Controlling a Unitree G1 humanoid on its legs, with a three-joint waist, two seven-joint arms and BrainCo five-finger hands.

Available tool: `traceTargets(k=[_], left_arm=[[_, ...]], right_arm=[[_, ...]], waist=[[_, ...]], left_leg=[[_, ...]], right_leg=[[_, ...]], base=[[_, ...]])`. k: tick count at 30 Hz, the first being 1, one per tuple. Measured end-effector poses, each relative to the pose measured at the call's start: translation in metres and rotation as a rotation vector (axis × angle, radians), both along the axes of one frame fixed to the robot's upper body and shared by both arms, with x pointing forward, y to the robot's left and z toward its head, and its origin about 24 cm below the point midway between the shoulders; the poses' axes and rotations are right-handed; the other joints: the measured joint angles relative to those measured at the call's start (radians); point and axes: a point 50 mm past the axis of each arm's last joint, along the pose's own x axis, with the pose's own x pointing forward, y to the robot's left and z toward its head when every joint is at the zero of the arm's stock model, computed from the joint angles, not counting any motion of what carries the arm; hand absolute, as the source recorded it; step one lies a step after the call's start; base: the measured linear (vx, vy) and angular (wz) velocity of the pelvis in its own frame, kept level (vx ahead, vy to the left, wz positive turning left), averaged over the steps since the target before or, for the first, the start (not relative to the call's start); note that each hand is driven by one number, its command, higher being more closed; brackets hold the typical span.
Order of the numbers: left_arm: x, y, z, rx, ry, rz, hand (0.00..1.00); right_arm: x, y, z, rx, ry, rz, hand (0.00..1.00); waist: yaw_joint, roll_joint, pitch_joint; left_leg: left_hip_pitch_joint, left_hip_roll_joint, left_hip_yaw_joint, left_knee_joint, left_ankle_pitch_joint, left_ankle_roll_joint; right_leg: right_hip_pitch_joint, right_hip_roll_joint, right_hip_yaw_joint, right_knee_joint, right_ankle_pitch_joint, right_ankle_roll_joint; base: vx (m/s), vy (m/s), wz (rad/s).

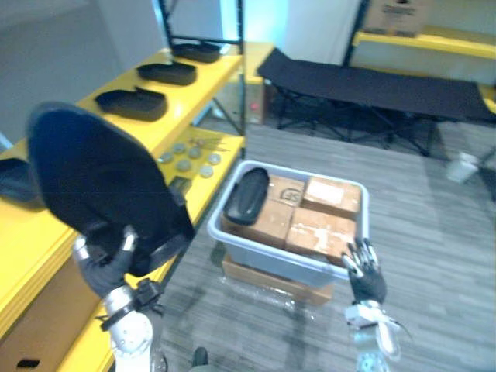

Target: Walk over and take plastic housings, then place them on the shelf

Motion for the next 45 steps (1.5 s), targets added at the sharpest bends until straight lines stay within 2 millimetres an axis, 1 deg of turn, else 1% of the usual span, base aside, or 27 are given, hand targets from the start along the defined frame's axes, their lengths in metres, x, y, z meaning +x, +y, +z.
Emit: traceTargets(k=[2, 3, 4, 6, 10, 13, 16, 18, 19, 20, 21, 22, 23, 24, 25, 26, 27, 28, 29, 30, 31, 33, 36, 39, 41, 43, 45], left_arm=[[-0.011, 0.01, 0.001, 0.014, 0.014, 0.06, 1.0], [-0.021, 0.016, 0.0, 0.017, 0.025, 0.111, 1.0], [-0.025, 0.018, -0.001, 0.014, 0.031, 0.13, 1.0], [-0.042, 0.026, -0.005, -0.005, 0.061, 0.205, 1.0], [-0.058, 0.034, -0.01, -0.061, 0.063, 0.27, 1.0], [-0.064, 0.039, -0.01, -0.032, 0.087, 0.281, 1.0], [-0.064, 0.039, -0.009, -0.024, 0.086, 0.284, 1.0], [-0.06, 0.039, -0.007, -0.023, 0.07, 0.278, 1.0], [-0.056, 0.039, -0.004, -0.015, 0.052, 0.259, 1.0], [-0.05, 0.039, -0.001, -0.01, 0.031, 0.227, 1.0], [-0.048, 0.039, 0.0, -0.008, 0.02, 0.213, 1.0], [-0.047, 0.039, 0.001, -0.013, 0.012, 0.204, 1.0], [-0.047, 0.039, 0.001, -0.014, 0.011, 0.195, 1.0], [-0.046, 0.039, 0.001, -0.01, 0.011, 0.187, 1.0], [-0.044, 0.037, 0.002, -0.001, 0.008, 0.164, 1.0], [-0.04, 0.034, 0.006, 0.018, -0.004, 0.132, 1.0], [-0.033, 0.03, 0.011, 0.041, -0.03, 0.087, 1.0], [-0.029, 0.029, 0.014, 0.054, -0.046, 0.064, 1.0], [-0.02, 0.026, 0.022, 0.089, -0.078, 0.007, 1.0], [-0.016, 0.024, 0.024, 0.104, -0.087, -0.019, 1.0], [-0.008, 0.019, 0.029, 0.126, -0.104, -0.079, 1.0], [0.002, 0.013, 0.037, 0.17, -0.134, -0.158, 1.0], [0.002, 0.013, 0.036, 0.175, -0.125, -0.166, 1.0], [-0.003, 0.013, 0.03, 0.165, -0.092, -0.163, 1.0], [-0.002, 0.008, 0.026, 0.137, -0.086, -0.187, 1.0], [-0.002, 0.004, 0.023, 0.115, -0.083, -0.204, 1.0], [-0.006, 0.004, 0.019, 0.116, -0.056, -0.207, 1.0]], right_arm=[[0.009, 0.016, 0.001, -0.004, -0.004, 0.074, 0.0], [0.014, 0.029, 0.003, -0.021, -0.013, 0.131, 0.0], [0.015, 0.033, 0.004, -0.023, -0.021, 0.152, 0.0], [0.02, 0.052, 0.008, -0.053, -0.043, 0.238, 0.0], [0.025, 0.067, 0.016, -0.099, -0.084, 0.32, 0.0], [0.028, 0.077, 0.021, -0.125, -0.117, 0.389, 0.0], [0.029, 0.082, 0.02, -0.153, -0.101, 0.448, 0.0], [0.029, 0.079, 0.018, -0.163, -0.085, 0.45, 0.0], [0.028, 0.076, 0.018, -0.171, -0.075, 0.445, 0.0], [0.026, 0.071, 0.019, -0.178, -0.073, 0.425, 0.0], [0.026, 0.068, 0.02, -0.191, -0.074, 0.41, 0.0], [0.026, 0.066, 0.021, -0.204, -0.08, 0.404, 0.0], [0.027, 0.067, 0.026, -0.226, -0.101, 0.406, 0.0], [0.028, 0.068, 0.029, -0.223, -0.115, 0.408, 0.0], [0.029, 0.069, 0.032, -0.219, -0.133, 0.409, 0.0], [0.03, 0.068, 0.035, -0.214, -0.152, 0.407, 0.0], [0.031, 0.063, 0.039, -0.214, -0.171, 0.393, 0.0], [0.032, 0.061, 0.04, -0.215, -0.177, 0.382, 0.0], [0.033, 0.055, 0.041, -0.215, -0.185, 0.355, 0.0], [0.033, 0.051, 0.041, -0.217, -0.188, 0.343, 0.0], [0.032, 0.042, 0.04, -0.226, -0.188, 0.316, 0.0], [0.033, 0.033, 0.042, -0.24, -0.195, 0.288, 0.0], [0.037, 0.034, 0.048, -0.249, -0.234, 0.317, 0.0], [0.039, 0.036, 0.052, -0.26, -0.271, 0.365, 0.0], [0.035, 0.032, 0.047, -0.274, -0.251, 0.371, 0.0], [0.031, 0.03, 0.042, -0.286, -0.227, 0.373, 0.0], [0.027, 0.029, 0.038, -0.281, -0.212, 0.374, 0.0]], waist=[[0.034, -0.002, -0.001], [0.056, -0.006, -0.004], [0.065, -0.008, -0.005], [0.106, -0.011, -0.006], [0.142, -0.022, -0.012], [0.144, -0.035, -0.016], [0.149, -0.041, -0.017], [0.149, -0.047, -0.009], [0.145, -0.051, 0.002], [0.134, -0.053, 0.006], [0.134, -0.051, 0.007], [0.137, -0.053, 0.013], [0.157, -0.048, 0.029], [0.158, -0.047, 0.036], [0.15, -0.045, 0.046], [0.131, -0.043, 0.053], [0.109, -0.053, 0.062], [0.106, -0.054, 0.069], [0.103, -0.065, 0.078], [0.096, -0.067, 0.08], [0.073, -0.069, 0.08], [0.079, -0.077, 0.083], [0.083, -0.07, 0.088], [0.086, -0.032, 0.112], [0.08, 0.007, 0.133], [0.079, 0.021, 0.137], [0.077, 0.023, 0.135]], left_leg=[[-0.012, -0.009, -0.04, 0.0, 0.005, 0.001], [-0.026, -0.017, -0.078, 0.0, 0.012, 0.001], [-0.032, -0.019, -0.09, 0.0, 0.014, 0.0], [-0.039, -0.028, -0.127, 0.0, 0.018, 0.001], [-0.066, -0.031, -0.153, 0.0, 0.028, 0.001], [-0.065, -0.031, -0.151, 0.0, 0.028, 0.001], [-0.061, -0.032, -0.149, 0.001, 0.029, 0.003], [-0.068, -0.041, -0.144, 0.001, 0.041, 0.022], [-0.076, -0.043, -0.097, 0.001, 0.055, 0.058], [-0.093, -0.04, -0.037, 0.001, 0.076, 0.081], [-0.101, -0.038, -0.015, 0.001, 0.09, 0.082], [-0.102, -0.039, -0.009, 0.001, 0.099, 0.068], [-0.105, -0.048, -0.01, 0.0, 0.099, 0.068], [-0.105, -0.05, -0.01, 0.0, 0.099, 0.068], [-0.108, -0.053, -0.008, 0.0, 0.099, 0.067], [-0.124, -0.059, -0.005, 0.0, 0.104, 0.074], [-0.137, -0.069, -0.007, 0.001, 0.114, 0.087], [-0.139, -0.072, -0.009, 0.001, 0.118, 0.09], [-0.142, -0.085, -0.018, 0.001, 0.13, 0.096], [-0.146, -0.094, -0.029, 0.001, 0.136, 0.088], [-0.157, -0.108, -0.06, 0.001, 0.15, 0.084], [-0.159, -0.109, -0.065, 0.001, 0.152, 0.085], [-0.159, -0.103, -0.042, 0.001, 0.152, 0.085], [-0.158, -0.087, -0.005, 0.001, 0.156, 0.087], [-0.159, -0.072, -0.006, 0.001, 0.154, 0.088], [-0.158, -0.063, -0.005, 0.001, 0.153, 0.088], [-0.159, -0.059, 0.011, 0.001, 0.146, 0.098]], right_leg=[[0.025, 0.0, -0.047, -0.002, -0.005, 0.0], [0.039, 0.0, -0.083, -0.002, -0.015, 0.004], [0.044, 0.001, -0.097, -0.002, -0.019, 0.006], [0.068, 0.004, -0.136, -0.002, -0.032, 0.003], [0.067, 0.01, -0.163, -0.001, -0.038, 0.006], [0.065, 0.008, -0.161, 0.001, -0.038, 0.005], [0.067, 0.008, -0.161, 0.003, -0.038, 0.005], [0.086, 0.006, -0.196, 0.001, -0.04, 0.007], [0.11, 0.002, -0.237, 0.003, -0.049, 0.014], [0.138, 0.001, -0.296, 0.005, -0.052, 0.017], [0.146, 0.0, -0.319, 0.01, -0.053, 0.015], [0.154, -0.002, -0.329, 0.018, -0.059, 0.007], [0.153, -0.011, -0.325, 0.026, -0.072, -0.004], [0.151, -0.012, -0.319, 0.036, -0.091, -0.013], [0.145, -0.014, -0.297, 0.061, -0.124, -0.032], [0.115, -0.013, -0.234, 0.106, -0.179, -0.053], [0.094, -0.015, -0.181, 0.154, -0.225, -0.08], [0.088, -0.015, -0.159, 0.171, -0.241, -0.095], [0.075, -0.014, -0.073, 0.199, -0.261, -0.131], [0.073, -0.014, -0.04, 0.206, -0.258, -0.126], [0.067, -0.015, -0.003, 0.235, -0.24, -0.098], [0.064, -0.016, 0.006, 0.247, -0.231, -0.083], [0.064, -0.015, 0.004, 0.212, -0.221, -0.065], [0.065, -0.004, 0.004, 0.154, -0.223, -0.045], [0.069, 0.01, 0.005, 0.142, -0.231, -0.001], [0.071, 0.018, -0.001, 0.148, -0.236, 0.003], [0.085, 0.021, -0.024, 0.143, -0.238, 0.002]], base=[[-0.01, -0.037, 0.7], [-0.02, -0.043, 0.69], [-0.03, -0.046, 0.68], [-0.03, -0.038, 0.48], [-0.04, -0.016, 0.26], [-0.04, 0.007, -0.02], [-0.03, 0.002, 0.01], [-0.04, 0.008, 0.41], [-0.06, 0.032, 1.13], [-0.06, 0.043, 1.27], [-0.05, 0.067, 1.05], [-0.03, 0.091, 0.51], [-0.04, 0.092, 0.3], [-0.05, 0.067, 0.28], [-0.08, 0.032, 0.51], [-0.11, 0.018, 0.83], [-0.11, 0.003, 0.78], [-0.07, -0.023, 0.63], [-0.03, -0.021, 0.4], [-0.01, -0.014, 0.68], [0.01, 0.003, 0.66], [0.02, -0.009, 0.31], [0.01, -0.012, -0.24], [-0.08, -0.006, -0.4], [-0.16, 0.012, -0.05], [-0.15, 0.014, 0.13], [-0.07, 0.003, 0.26]])
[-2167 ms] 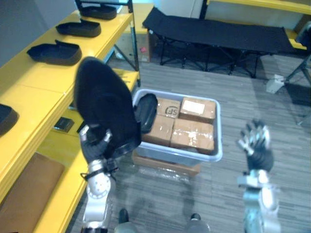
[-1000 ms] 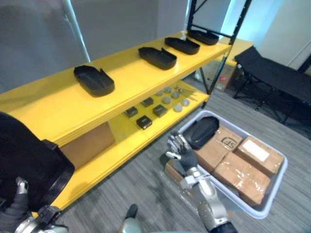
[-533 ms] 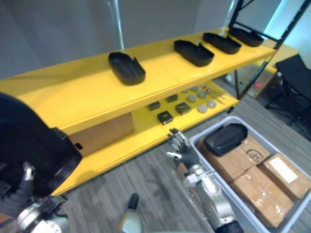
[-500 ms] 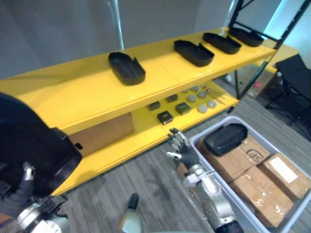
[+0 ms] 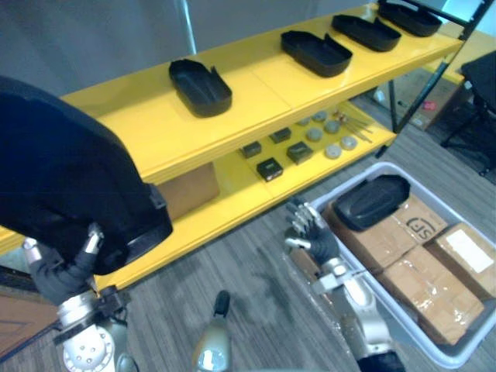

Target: Walk over and take plastic housings, then place them on the shelf

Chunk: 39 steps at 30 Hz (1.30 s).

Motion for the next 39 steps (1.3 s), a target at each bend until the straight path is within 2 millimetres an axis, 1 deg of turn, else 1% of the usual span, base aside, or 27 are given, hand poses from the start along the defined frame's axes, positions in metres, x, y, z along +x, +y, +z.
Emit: traceTargets(k=[4, 5, 6, 7, 9, 10, 11, 12, 13, 14, 15, 16, 17, 18, 20, 22, 24, 25, 26, 27, 29, 30, 32, 33, 35, 37, 39], left_arm=[[-0.002, 0.002, 0.001, 0.015, -0.006, 0.009, 1.0], [-0.003, 0.003, 0.002, 0.027, -0.007, 0.018, 1.0], [-0.002, 0.003, 0.003, 0.03, -0.012, 0.018, 1.0], [-0.002, 0.002, 0.004, 0.027, -0.018, 0.016, 1.0], [0.0, 0.002, 0.009, 0.048, -0.051, 0.01, 1.0], [-0.001, 0.002, 0.014, 0.08, -0.063, 0.028, 1.0], [-0.001, 0.003, 0.016, 0.093, -0.066, 0.039, 1.0], [-0.002, 0.004, 0.019, 0.114, -0.071, 0.055, 1.0], [-0.001, 0.005, 0.021, 0.125, -0.079, 0.064, 1.0], [0.002, 0.007, 0.026, 0.136, -0.101, 0.073, 1.0], [0.003, 0.007, 0.027, 0.134, -0.11, 0.078, 1.0], [0.006, 0.007, 0.03, 0.125, -0.129, 0.08, 1.0], [0.01, 0.008, 0.033, 0.122, -0.148, 0.078, 1.0], [0.012, 0.008, 0.033, 0.121, -0.152, 0.077, 1.0], [0.025, 0.008, 0.033, 0.102, -0.163, 0.064, 1.0], [0.035, 0.005, 0.027, 0.072, -0.142, 0.047, 1.0], [0.039, 0.004, 0.021, 0.059, -0.105, 0.036, 1.0], [0.038, 0.005, 0.017, 0.058, -0.082, 0.043, 1.0], [0.036, 0.005, 0.013, 0.046, -0.056, 0.048, 1.0], [0.032, 0.006, 0.007, 0.039, -0.023, 0.057, 1.0], [0.021, 0.01, -0.003, 0.027, 0.043, 0.085, 1.0], [0.017, 0.01, -0.006, 0.018, 0.054, 0.093, 1.0], [0.012, 0.004, -0.005, 0.008, 0.051, 0.066, 1.0], [0.013, 0.001, -0.003, 0.018, 0.042, 0.038, 1.0], [0.015, -0.004, 0.0, 0.036, 0.034, -0.011, 1.0], [0.018, -0.011, -0.001, 0.05, 0.04, -0.076, 1.0], [0.021, -0.016, -0.001, 0.063, 0.044, -0.125, 1.0]], right_arm=[[0.0, 0.005, 0.001, 0.029, -0.008, 0.0, 0.0], [0.001, 0.008, 0.003, 0.046, -0.022, -0.006, 0.0], [0.001, 0.011, 0.005, 0.068, -0.029, -0.022, 0.0], [0.002, 0.01, 0.006, 0.07, -0.035, -0.027, 0.0], [0.002, 0.009, 0.009, 0.072, -0.064, -0.036, 0.0], [0.004, 0.009, 0.013, 0.074, -0.093, -0.038, 0.0], [0.006, 0.01, 0.016, 0.074, -0.109, -0.037, 0.0], [0.008, 0.01, 0.02, 0.076, -0.14, -0.039, 0.0], [0.009, 0.009, 0.023, 0.08, -0.156, -0.045, 0.0], [0.01, 0.012, 0.026, 0.089, -0.175, -0.042, 0.0], [0.012, 0.012, 0.028, 0.088, -0.183, -0.037, 0.0], [0.014, 0.013, 0.03, 0.086, -0.194, -0.035, 0.0], [0.016, 0.013, 0.033, 0.085, -0.206, -0.031, 0.0], [0.016, 0.013, 0.035, 0.083, -0.215, -0.029, 0.0], [0.02, 0.009, 0.045, 0.057, -0.252, -0.017, 0.0], [0.02, 0.002, 0.052, 0.052, -0.276, -0.012, 0.0], [0.019, -0.003, 0.059, 0.064, -0.297, -0.01, 0.0], [0.019, -0.005, 0.063, 0.081, -0.319, -0.001, 0.0], [0.018, -0.009, 0.066, 0.071, -0.333, 0.008, 0.0], [0.019, -0.011, 0.067, 0.06, -0.34, 0.023, 0.0], [0.02, -0.013, 0.071, 0.045, -0.358, 0.056, 0.0], [0.022, -0.013, 0.074, 0.047, -0.368, 0.061, 0.0], [0.024, -0.017, 0.08, 0.044, -0.39, 0.038, 0.0], [0.024, -0.021, 0.083, 0.048, -0.401, 0.003, 0.0], [0.021, -0.029, 0.086, 0.065, -0.408, -0.064, 0.0], [0.014, -0.036, 0.088, 0.072, -0.419, -0.144, 0.0], [0.01, -0.042, 0.088, 0.078, -0.417, -0.222, 0.0]], waist=[[0.011, -0.031, 0.007], [0.013, -0.048, 0.012], [0.013, -0.067, 0.011], [0.012, -0.066, 0.012], [0.009, -0.061, 0.007], [0.01, -0.063, 0.006], [0.01, -0.064, 0.006], [0.003, -0.063, 0.005], [-0.002, -0.058, 0.003], [-0.001, -0.051, 0.008], [-0.003, -0.051, 0.008], [-0.009, -0.045, 0.011], [-0.019, -0.039, 0.012], [-0.028, -0.035, 0.012], [-0.057, -0.013, 0.009], [-0.077, -0.002, 0.002], [-0.088, -0.009, -0.006], [-0.081, -0.041, -0.025], [-0.082, -0.031, -0.032], [-0.079, -0.011, -0.046], [-0.039, 0.028, -0.073], [-0.037, 0.035, -0.081], [-0.036, 0.035, -0.087], [-0.039, 0.034, -0.089], [-0.041, 0.028, -0.092], [-0.042, 0.021, -0.101], [-0.047, -0.001, -0.105]], left_leg=[[-0.052, -0.032, 0.038, 0.084, -0.017, 0.011], [-0.053, -0.057, 0.036, 0.089, -0.03, 0.015], [-0.052, -0.08, 0.036, 0.098, -0.047, 0.022], [-0.052, -0.085, 0.032, 0.11, -0.057, 0.026], [-0.037, -0.089, 0.026, 0.134, -0.096, 0.039], [-0.019, -0.092, 0.033, 0.134, -0.113, 0.053], [-0.008, -0.095, 0.036, 0.13, -0.122, 0.058], [0.018, -0.102, 0.039, 0.119, -0.135, 0.072], [0.033, -0.1, 0.034, 0.112, -0.146, 0.083], [0.048, -0.091, 0.019, 0.106, -0.157, 0.097], [0.058, -0.09, 0.011, 0.104, -0.162, 0.104], [0.08, -0.089, -0.002, 0.104, -0.173, 0.112], [0.096, -0.089, -0.026, 0.11, -0.184, 0.118], [0.099, -0.089, -0.044, 0.114, -0.19, 0.116], [0.097, -0.09, -0.126, 0.124, -0.203, 0.109], [0.096, -0.098, -0.207, 0.125, -0.203, 0.107], [0.095, -0.133, -0.28, 0.123, -0.209, 0.092], [0.095, -0.163, -0.316, 0.117, -0.212, 0.071], [0.098, -0.159, -0.328, 0.113, -0.213, 0.063], [0.1, -0.135, -0.324, 0.103, -0.206, 0.05], [0.107, -0.092, -0.32, 0.093, -0.203, 0.019], [0.108, -0.086, -0.315, 0.092, -0.201, 0.016], [0.099, -0.075, -0.224, 0.104, -0.202, 0.017], [0.08, -0.069, -0.13, 0.126, -0.207, 0.034], [0.073, -0.058, -0.012, 0.132, -0.205, 0.061], [0.08, -0.068, 0.014, 0.114, -0.191, 0.064], [0.1, -0.085, 0.004, 0.089, -0.181, 0.065]], right_leg=[[0.024, -0.028, -0.039, -0.018, -0.002, -0.008], [0.036, -0.046, -0.053, -0.018, -0.01, -0.039], [0.047, -0.062, -0.059, -0.003, 0.006, -0.089], [0.045, -0.071, -0.057, 0.024, 0.03, -0.096], [-0.014, -0.117, -0.019, 0.2, 0.108, -0.13], [-0.06, -0.15, 0.011, 0.298, 0.172, -0.156], [-0.081, -0.164, 0.029, 0.336, 0.211, -0.166], [-0.111, -0.183, 0.062, 0.394, 0.312, -0.177], [-0.135, -0.189, 0.083, 0.436, 0.345, -0.172], [-0.188, -0.174, 0.111, 0.527, 0.202, -0.146], [-0.206, -0.161, 0.115, 0.549, 0.126, -0.154], [-0.224, -0.116, 0.114, 0.544, 0.029, -0.155], [-0.233, -0.055, 0.123, 0.468, -0.024, -0.164], [-0.24, -0.021, 0.141, 0.418, -0.039, -0.173], [-0.293, 0.089, 0.277, 0.252, -0.043, -0.181], [-0.323, 0.14, 0.387, 0.176, -0.027, -0.159], [-0.317, 0.139, 0.454, 0.11, -0.017, -0.144], [-0.308, 0.128, 0.468, 0.084, 0.015, -0.124], [-0.293, 0.126, 0.441, 0.083, 0.046, -0.113], [-0.275, 0.139, 0.406, 0.073, 0.047, -0.125], [-0.217, 0.178, 0.348, 0.023, 0.07, -0.141], [-0.192, 0.188, 0.315, 0.001, 0.073, -0.142], [-0.154, 0.196, 0.238, -0.018, 0.073, -0.142], [-0.137, 0.193, 0.193, -0.023, 0.072, -0.144], [-0.119, 0.185, 0.143, -0.021, 0.068, -0.15], [-0.102, 0.173, 0.118, -0.019, 0.066, -0.151], [-0.093, 0.159, 0.113, -0.012, 0.06, -0.159]], base=[[0.03, 0.036, 0.29], [0.13, 0.074, 0.34], [0.11, 0.061, 0.36], [0.13, 0.084, 0.34], [0.12, 0.156, 0.17], [0.14, 0.17, -0.03], [0.19, 0.165, -0.07], [0.23, 0.164, -0.03], [0.29, 0.158, 0.0], [0.24, 0.095, 0.05], [0.23, 0.059, 0.14], [0.22, 0.053, 0.31], [0.2, 0.045, 0.44], [0.16, -0.009, 0.69], [0.13, -0.099, 1.01], [0.1, -0.169, 1.4], [0.13, -0.306, 1.53], [0.11, -0.277, 1.33], [0.13, -0.324, 1.39], [0.11, -0.225, 0.98], [0.19, -0.24, 0.65], [0.21, -0.232, 0.77], [0.18, -0.198, 1.04], [0.14, -0.143, 1.0], [0.09, -0.04, 0.87], [0.11, 0.021, 0.62], [0.1, 0.039, 0.25]])
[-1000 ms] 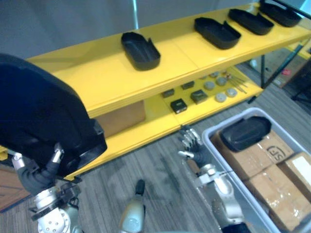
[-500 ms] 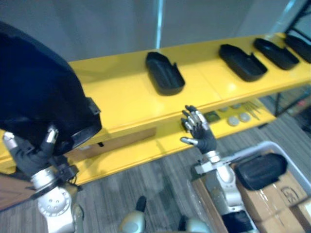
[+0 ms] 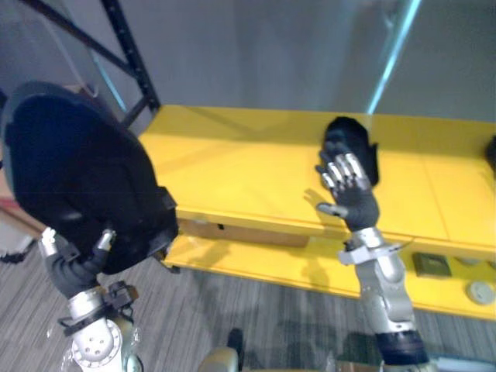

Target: Walk over and take plastic housings, then place them on the shelf

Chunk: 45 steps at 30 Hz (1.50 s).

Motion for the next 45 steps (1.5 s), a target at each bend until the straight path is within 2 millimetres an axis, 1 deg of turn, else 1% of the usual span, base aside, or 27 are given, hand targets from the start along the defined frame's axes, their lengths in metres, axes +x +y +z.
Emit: traceTargets(k=[2, 3, 4, 6, 8, 10, 11, 12, 13, 14, 16, 17, 19, 20, 21, 22, 23, 26, 27, 29, 30, 32, 34, 35, 38, 41, 45], left_arm=[[0.003, -0.004, 0.001, 0.02, 0.007, -0.049, 1.0], [0.004, -0.004, 0.001, 0.029, 0.01, -0.061, 1.0], [0.006, -0.004, 0.003, 0.051, 0.016, -0.083, 1.0], [0.008, -0.003, 0.003, 0.048, 0.028, -0.12, 1.0], [0.015, -0.005, 0.003, 0.037, 0.037, -0.167, 1.0], [0.023, -0.005, -0.001, -0.006, 0.053, -0.212, 1.0], [0.029, -0.005, -0.006, -0.038, 0.075, -0.223, 1.0], [0.033, -0.005, -0.008, -0.049, 0.09, -0.227, 1.0], [0.038, -0.006, -0.013, -0.068, 0.113, -0.234, 1.0], [0.045, -0.004, -0.018, -0.089, 0.148, -0.251, 1.0], [0.052, -0.001, -0.021, -0.085, 0.184, -0.251, 1.0], [0.058, 0.004, -0.025, -0.089, 0.214, -0.228, 1.0], [0.069, 0.012, -0.031, -0.113, 0.264, -0.197, 1.0], [0.078, 0.019, -0.035, -0.137, 0.297, -0.171, 1.0], [0.088, 0.026, -0.04, -0.153, 0.341, -0.144, 1.0], [0.092, 0.03, -0.042, -0.162, 0.358, -0.133, 1.0], [0.099, 0.038, -0.041, -0.163, 0.383, -0.11, 1.0], [0.12, 0.059, -0.034, -0.159, 0.437, -0.057, 1.0], [0.125, 0.065, -0.031, -0.155, 0.452, -0.033, 1.0], [0.136, 0.093, -0.019, -0.124, 0.515, 0.059, 1.0], [0.138, 0.098, -0.014, -0.119, 0.523, 0.077, 1.0], [0.146, 0.116, 0.006, -0.12, 0.522, 0.129, 1.0], [0.149, 0.122, 0.018, -0.118, 0.512, 0.144, 1.0], [0.152, 0.123, 0.022, -0.126, 0.521, 0.135, 1.0], [0.155, 0.123, 0.026, -0.165, 0.521, 0.129, 1.0], [0.158, 0.123, 0.028, -0.169, 0.555, 0.117, 1.0], [0.159, 0.123, 0.03, -0.222, 0.581, 0.081, 1.0]], right_arm=[[-0.006, -0.013, -0.004, 0.028, 0.017, -0.126, 0.0], [-0.009, -0.017, -0.005, 0.04, 0.021, -0.157, 0.0], [-0.014, -0.026, -0.009, 0.063, 0.029, -0.216, 0.0], [-0.022, -0.037, -0.016, 0.085, 0.053, -0.292, 0.0], [-0.039, -0.052, -0.026, 0.108, 0.099, -0.381, 0.0], [-0.051, -0.058, -0.033, 0.112, 0.128, -0.419, 0.0], [-0.056, -0.061, -0.038, 0.108, 0.152, -0.436, 0.0], [-0.059, -0.062, -0.04, 0.107, 0.165, -0.446, 0.0], [-0.065, -0.065, -0.044, 0.106, 0.185, -0.464, 0.0], [-0.073, -0.069, -0.05, 0.107, 0.21, -0.496, 0.0], [-0.083, -0.075, -0.054, 0.101, 0.229, -0.533, 0.0], [-0.089, -0.079, -0.057, 0.094, 0.248, -0.557, 0.0], [-0.097, -0.085, -0.066, 0.084, 0.294, -0.59, 0.0], [-0.1, -0.087, -0.074, 0.085, 0.335, -0.603, 0.0], [-0.103, -0.09, -0.085, 0.085, 0.396, -0.613, 0.0], [-0.104, -0.09, -0.091, 0.084, 0.43, -0.612, 0.0], [-0.106, -0.09, -0.102, 0.065, 0.496, -0.612, 0.0], [-0.114, -0.092, -0.13, 0.021, 0.668, -0.592, 0.0], [-0.115, -0.092, -0.136, 0.013, 0.704, -0.584, 0.0], [-0.122, -0.088, -0.157, -0.011, 0.833, -0.558, 0.0], [-0.126, -0.087, -0.163, -0.017, 0.863, -0.556, 0.0], [-0.139, -0.087, -0.181, -0.005, 0.971, -0.577, 0.0], [-0.146, -0.087, -0.188, 0.0, 1.015, -0.587, 0.0], [-0.156, -0.088, -0.195, 0.004, 1.065, -0.605, 0.0], [-0.168, -0.086, -0.206, 0.015, 1.138, -0.623, 0.0], [-0.17, -0.082, -0.211, 0.02, 1.161, -0.616, 0.0], [-0.172, -0.074, -0.216, 0.031, 1.172, -0.602, 0.0]], waist=[[-0.011, -0.025, -0.014], [-0.017, -0.029, -0.018], [-0.033, -0.032, -0.019], [-0.048, -0.03, -0.019], [-0.078, -0.03, -0.019], [-0.097, -0.024, -0.019], [-0.118, -0.019, -0.019], [-0.125, -0.013, -0.018], [-0.142, -0.009, -0.02], [-0.168, -0.003, -0.019], [-0.183, 0.003, -0.017], [-0.196, 0.009, -0.018], [-0.21, 0.017, -0.018], [-0.226, 0.021, -0.016], [-0.229, 0.024, -0.015], [-0.23, 0.025, -0.014], [-0.231, 0.029, -0.01], [-0.242, 0.043, -0.001], [-0.244, 0.044, 0.0], [-0.257, 0.042, 0.001], [-0.261, 0.039, 0.003], [-0.267, 0.031, 0.014], [-0.27, 0.026, 0.035], [-0.27, 0.024, 0.037], [-0.278, 0.018, 0.049], [-0.278, 0.009, 0.072], [-0.279, 0.006, 0.093]], left_leg=[[0.031, -0.019, 0.006, -0.028, 0.005, 0.006], [0.039, -0.023, 0.008, -0.038, 0.008, 0.009], [0.059, -0.031, 0.013, -0.055, 0.012, 0.012], [0.093, -0.034, 0.045, -0.083, 0.017, 0.015], [0.099, -0.039, 0.087, -0.095, 0.013, 0.019], [0.097, -0.037, 0.133, -0.096, 0.001, 0.027], [0.098, -0.036, 0.154, -0.097, 0.0, 0.027], [0.099, -0.034, 0.163, -0.097, -0.001, 0.027], [0.099, -0.03, 0.178, -0.097, -0.001, 0.028], [0.098, -0.024, 0.199, -0.097, -0.001, 0.028], [0.098, -0.018, 0.224, -0.098, 0.0, 0.027], [0.097, -0.014, 0.237, -0.098, 0.004, 0.024], [0.095, -0.009, 0.252, -0.098, 0.004, 0.024], [0.096, -0.007, 0.254, -0.098, 0.006, 0.023], [0.096, -0.004, 0.263, -0.098, 0.006, 0.022], [0.095, -0.002, 0.27, -0.098, 0.006, 0.022], [0.093, 0.003, 0.282, -0.098, 0.007, 0.021], [0.078, 0.008, 0.296, -0.099, 0.004, 0.016], [0.078, 0.009, 0.301, -0.099, 0.004, 0.016], [0.074, 0.012, 0.313, -0.099, 0.004, 0.016], [0.074, 0.012, 0.315, -0.099, 0.004, 0.016], [0.06, 0.014, 0.323, -0.099, 0.004, 0.015], [0.063, 0.012, 0.329, -0.098, 0.005, 0.014], [0.06, 0.009, 0.332, -0.098, 0.006, 0.014], [0.06, 0.004, 0.332, -0.096, 0.006, 0.014], [0.06, 0.004, 0.332, -0.096, 0.007, 0.012], [0.044, 0.005, 0.333, -0.098, 0.006, 0.012]], right_leg=[[0.003, -0.023, 0.006, 0.024, -0.015, -0.011], [0.004, -0.028, 0.012, 0.028, -0.017, -0.011], [0.012, -0.036, 0.034, 0.033, -0.022, -0.014], [0.017, -0.045, 0.065, 0.034, -0.023, -0.014], [0.014, -0.055, 0.101, 0.024, -0.031, -0.002], [-0.002, -0.056, 0.142, 0.005, -0.033, 0.002], [-0.005, -0.054, 0.16, -0.012, -0.031, 0.007], [-0.006, -0.054, 0.165, -0.015, -0.027, 0.014], [-0.015, -0.054, 0.177, -0.015, -0.024, 0.019], [-0.029, -0.051, 0.202, -0.015, -0.016, 0.031], [-0.042, -0.047, 0.225, -0.014, -0.009, 0.036], [-0.052, -0.038, 0.246, -0.015, -0.004, 0.034], [-0.066, -0.034, 0.26, -0.013, 0.001, 0.034], [-0.07, -0.032, 0.268, -0.012, 0.003, 0.035], [-0.075, -0.029, 0.277, -0.012, 0.007, 0.032], [-0.079, -0.027, 0.281, -0.012, 0.008, 0.031], [-0.09, -0.022, 0.298, -0.012, 0.013, 0.028], [-0.114, -0.02, 0.314, -0.01, 0.018, 0.032], [-0.118, -0.021, 0.319, -0.01, 0.019, 0.032], [-0.123, -0.021, 0.333, -0.008, 0.02, 0.033], [-0.125, -0.021, 0.334, -0.008, 0.02, 0.033], [-0.143, -0.019, 0.343, -0.005, 0.02, 0.033], [-0.145, -0.019, 0.351, -0.002, 0.02, 0.033], [-0.151, -0.018, 0.355, 0.0, 0.02, 0.033], [-0.158, -0.019, 0.359, 0.008, 0.018, 0.029], [-0.163, -0.016, 0.362, 0.017, 0.014, 0.022], [-0.176, -0.014, 0.365, 0.021, 0.013, 0.022]], base=[[0.07, 0.047, 0.02], [0.04, 0.052, -0.05], [0.01, 0.048, -0.19], [-0.02, 0.033, -0.41], [-0.09, 0.02, -0.49], [-0.09, 0.009, -0.62], [-0.07, 0.011, -0.63], [-0.07, 0.015, -0.46], [-0.05, 0.025, -0.45], [-0.05, 0.023, -0.46], [-0.02, 0.009, -0.42], [-0.01, 0.0, -0.44], [0.0, 0.0, -0.27], [0.02, 0.005, -0.14], [0.02, 0.004, -0.16], [-0.01, 0.003, -0.28], [-0.01, 0.006, -0.28], [-0.02, 0.011, -0.17], [0.0, 0.027, -0.18], [0.01, 0.022, -0.17], [0.02, 0.004, -0.08], [0.03, 0.001, -0.08], [0.03, 0.002, -0.07], [0.04, 0.002, -0.07], [0.06, 0.007, 0.01], [0.0, 0.0, 0.0], [-0.02, 0.0, 0.0]])
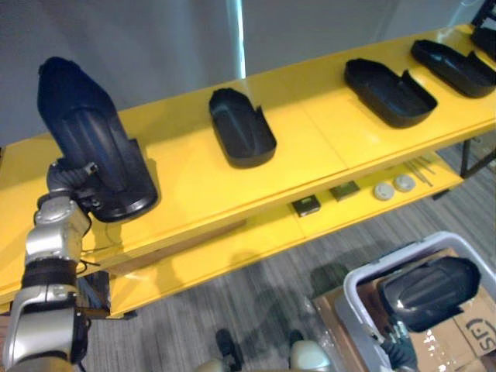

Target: Walk over and take plastic housings, then place them on the shelf

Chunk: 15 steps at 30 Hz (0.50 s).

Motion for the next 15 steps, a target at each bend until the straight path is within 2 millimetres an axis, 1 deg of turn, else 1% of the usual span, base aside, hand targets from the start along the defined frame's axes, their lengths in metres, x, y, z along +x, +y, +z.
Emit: traceTargets(k=[2, 5, 7, 11, 15], left_arm=[[0.0, -0.001, -0.002, -0.026, 0.007, -0.015, 1.0], [0.0, -0.001, -0.011, -0.045, 0.059, -0.024, 1.0], [0.0, -0.001, -0.012, -0.046, 0.062, -0.028, 1.0], [0.001, -0.003, -0.017, -0.039, 0.09, -0.041, 1.0], [0.005, -0.005, -0.012, -0.028, 0.08, -0.049, 1.0]], right_arm=[[0.0, 0.001, 0.0, 0.003, -0.004, -0.002, 0.0], [0.0, 0.002, 0.0, 0.002, -0.009, -0.005, 0.0], [0.001, 0.001, 0.001, 0.001, -0.02, -0.009, 0.0], [0.002, 0.004, 0.001, 0.025, -0.037, -0.024, 0.0], [0.004, 0.009, 0.001, 0.035, -0.049, -0.015, 0.0]], waist=[[-0.001, -0.003, 0.015], [-0.002, -0.015, 0.025], [-0.001, -0.022, 0.035], [-0.001, -0.023, 0.046], [-0.001, -0.026, 0.052]], left_leg=[[0.0, -0.001, 0.0, 0.0, -0.001, 0.001], [-0.001, -0.002, 0.0, 0.0, -0.002, 0.003], [-0.002, -0.003, -0.001, 0.0, -0.002, 0.003], [-0.004, -0.003, -0.003, 0.001, -0.005, 0.006], [-0.004, -0.003, -0.003, 0.003, -0.007, 0.007]], right_leg=[[0.0, -0.001, 0.0, 0.0, 0.0, 0.001], [0.0, -0.003, 0.0, 0.0, 0.001, 0.001], [0.0, -0.003, 0.0, 0.0, 0.001, 0.001], [-0.001, -0.004, 0.016, 0.0, 0.001, 0.001], [-0.001, -0.005, 0.02, 0.0, 0.001, 0.001]], base=[[0.0, 0.0, 0.0], [0.0, 0.0, 0.0], [0.01, 0.0, 0.02], [0.03, 0.002, 0.03], [0.03, 0.001, 0.0]])
